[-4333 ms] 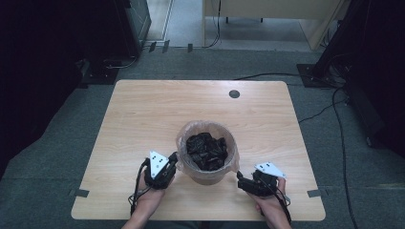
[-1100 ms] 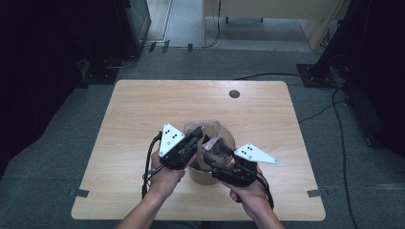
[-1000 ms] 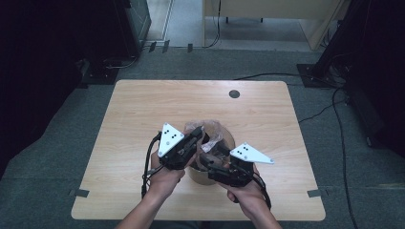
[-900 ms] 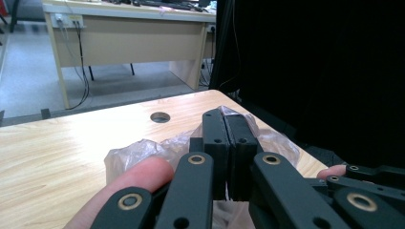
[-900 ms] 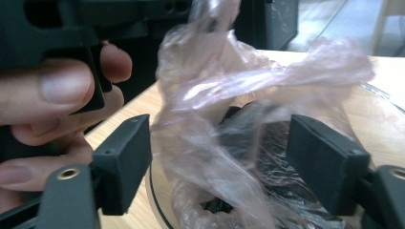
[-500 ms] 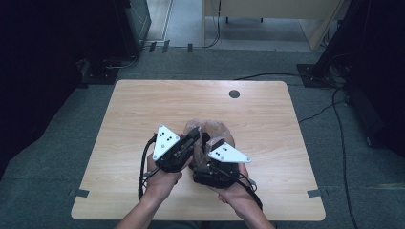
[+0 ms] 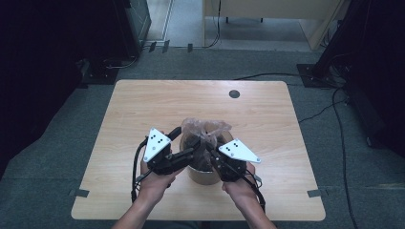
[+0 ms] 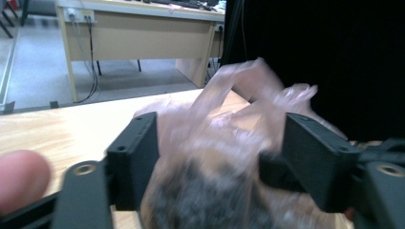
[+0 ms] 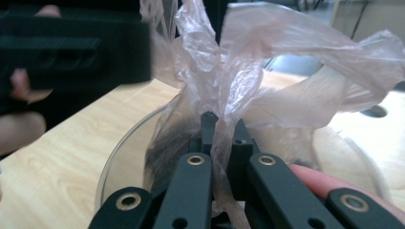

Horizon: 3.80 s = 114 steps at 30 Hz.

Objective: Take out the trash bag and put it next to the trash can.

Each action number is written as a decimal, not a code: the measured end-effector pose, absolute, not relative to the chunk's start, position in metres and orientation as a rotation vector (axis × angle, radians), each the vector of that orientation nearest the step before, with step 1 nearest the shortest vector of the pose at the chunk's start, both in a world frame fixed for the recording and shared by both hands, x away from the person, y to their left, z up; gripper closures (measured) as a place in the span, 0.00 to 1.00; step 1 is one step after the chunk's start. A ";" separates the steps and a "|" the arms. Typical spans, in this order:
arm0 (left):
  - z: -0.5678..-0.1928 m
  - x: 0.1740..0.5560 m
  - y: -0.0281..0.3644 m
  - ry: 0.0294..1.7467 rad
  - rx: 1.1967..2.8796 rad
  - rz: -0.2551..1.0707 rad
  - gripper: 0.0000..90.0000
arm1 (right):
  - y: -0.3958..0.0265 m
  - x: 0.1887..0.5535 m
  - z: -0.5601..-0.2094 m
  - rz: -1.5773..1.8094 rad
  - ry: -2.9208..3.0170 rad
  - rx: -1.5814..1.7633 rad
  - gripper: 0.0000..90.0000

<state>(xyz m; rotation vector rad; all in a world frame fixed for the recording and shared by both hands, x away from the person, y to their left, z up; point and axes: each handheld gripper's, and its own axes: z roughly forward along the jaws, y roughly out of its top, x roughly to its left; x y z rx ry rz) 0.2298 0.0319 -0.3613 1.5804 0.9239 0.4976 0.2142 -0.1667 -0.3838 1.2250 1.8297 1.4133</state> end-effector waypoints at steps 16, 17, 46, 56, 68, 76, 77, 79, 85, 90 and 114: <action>-0.406 0.232 0.083 1.056 1.575 0.555 0.24 | -0.173 0.213 -0.361 1.483 1.705 1.158 1.00; -0.409 0.232 0.087 1.070 1.575 0.556 0.24 | -0.173 0.213 -0.359 1.488 1.699 1.151 1.00; -0.516 0.255 0.161 1.517 1.805 0.652 0.12 | -0.184 0.210 -0.316 1.538 1.589 1.075 1.00; -0.523 0.257 0.158 1.538 1.853 0.676 0.12 | -0.201 0.211 -0.308 1.559 1.530 1.078 1.00; -0.524 0.257 0.157 1.520 1.869 0.676 0.13 | -0.232 0.209 -0.286 1.513 1.432 1.090 1.00; -0.524 0.257 0.157 1.513 1.874 0.674 0.13 | -0.255 0.215 -0.287 1.448 1.379 1.132 1.00; -0.524 0.257 0.157 1.512 1.875 0.674 0.13 | -0.257 0.217 -0.290 1.442 1.378 1.143 1.00; -0.524 0.257 0.156 1.512 1.874 0.674 0.13 | -0.259 0.221 -0.295 1.420 1.378 1.163 1.00; -0.524 0.258 0.156 1.508 1.877 0.673 0.13 | -0.261 0.241 -0.319 1.380 1.411 1.219 1.00; -0.524 0.258 0.156 1.507 1.876 0.671 0.13 | -0.258 0.262 -0.344 1.352 1.420 1.254 1.00; -0.524 0.258 0.156 1.491 1.890 0.666 0.13 | -0.244 0.317 -0.404 1.324 1.535 1.355 1.00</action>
